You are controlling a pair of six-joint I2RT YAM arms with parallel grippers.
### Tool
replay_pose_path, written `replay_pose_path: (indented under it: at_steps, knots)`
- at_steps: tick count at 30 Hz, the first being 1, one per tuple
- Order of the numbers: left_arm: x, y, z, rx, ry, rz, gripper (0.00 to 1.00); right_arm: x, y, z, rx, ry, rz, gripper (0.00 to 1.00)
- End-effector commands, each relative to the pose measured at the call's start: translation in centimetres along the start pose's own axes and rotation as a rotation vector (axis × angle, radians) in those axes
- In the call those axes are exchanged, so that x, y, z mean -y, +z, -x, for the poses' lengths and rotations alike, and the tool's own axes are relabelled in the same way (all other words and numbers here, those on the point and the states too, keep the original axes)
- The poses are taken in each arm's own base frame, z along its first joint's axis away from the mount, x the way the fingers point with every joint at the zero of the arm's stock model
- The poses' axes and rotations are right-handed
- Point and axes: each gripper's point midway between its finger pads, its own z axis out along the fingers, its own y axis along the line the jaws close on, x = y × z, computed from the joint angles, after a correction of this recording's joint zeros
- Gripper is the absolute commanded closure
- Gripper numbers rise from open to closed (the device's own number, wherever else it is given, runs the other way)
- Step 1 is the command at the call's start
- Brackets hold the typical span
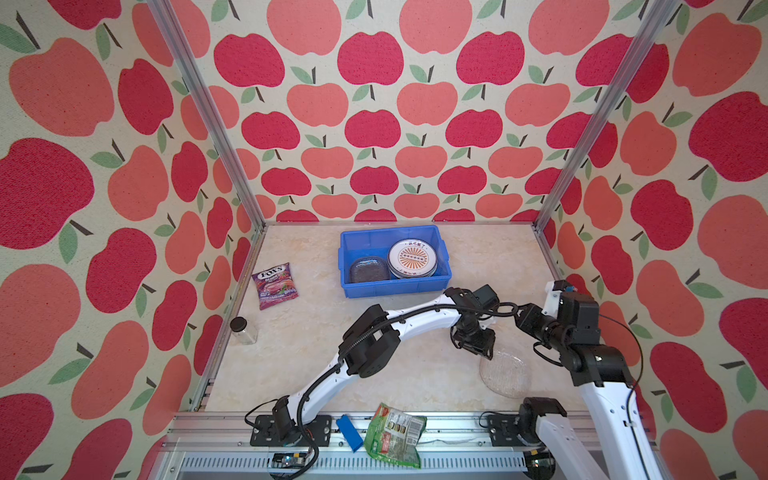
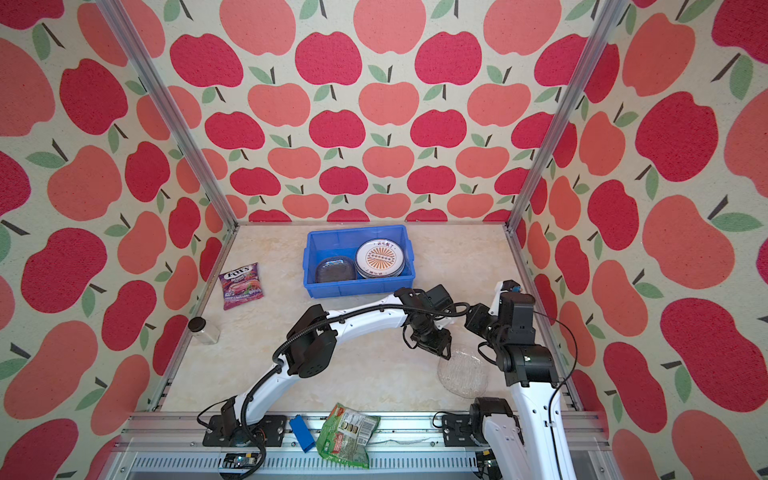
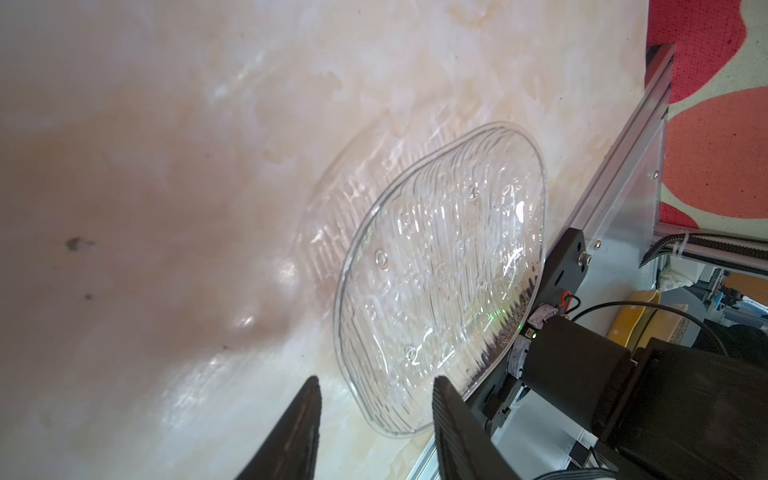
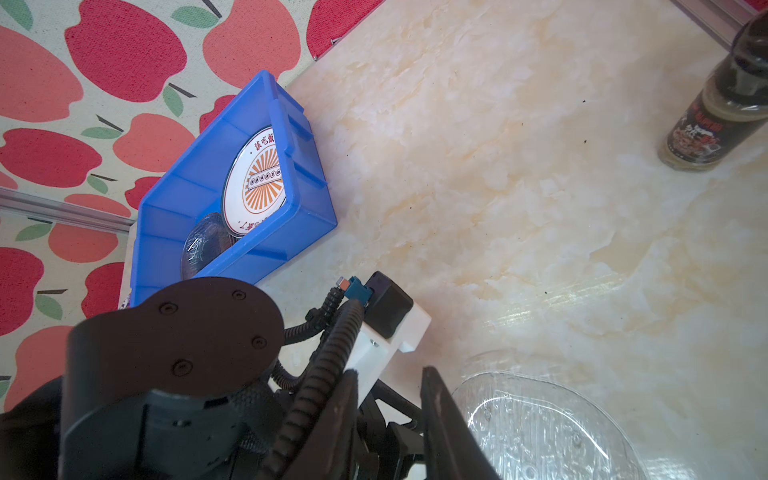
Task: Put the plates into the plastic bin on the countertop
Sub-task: 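Lower the left gripper onto the last glass plate's rim and grip it, then lift the glass plate and carry it over the bin with the left gripper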
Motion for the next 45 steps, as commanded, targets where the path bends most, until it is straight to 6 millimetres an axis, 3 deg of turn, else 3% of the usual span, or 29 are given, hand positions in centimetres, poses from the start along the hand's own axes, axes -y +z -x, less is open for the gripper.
replay_pose_path:
  at_steps: [1,19,25,33,37,45]
  knots:
    - [-0.7,0.8,-0.8,-0.052,-0.038,0.023,0.56,0.0,0.0,0.0,0.008,0.001,0.007,0.71]
    - [-1.3,2.3,-0.6,-0.122,-0.091,0.01,0.69,-0.4,0.9,-0.2,-0.011,-0.008,0.039,0.7]
    - [-1.8,2.4,-0.5,-0.12,-0.112,0.031,0.79,0.0,0.6,-0.3,0.001,-0.022,0.026,0.7]
    - [-2.6,1.9,-0.2,-0.11,-0.137,0.058,1.0,0.2,0.7,-0.3,0.006,-0.022,0.021,0.7]
    - [-3.8,-0.1,0.4,-0.07,-0.133,0.125,1.0,0.5,0.4,0.6,0.043,-0.017,-0.007,0.7]
    - [-7.0,-8.7,1.3,0.06,-0.184,0.125,1.0,0.2,1.8,4.6,0.107,0.018,-0.059,0.67]
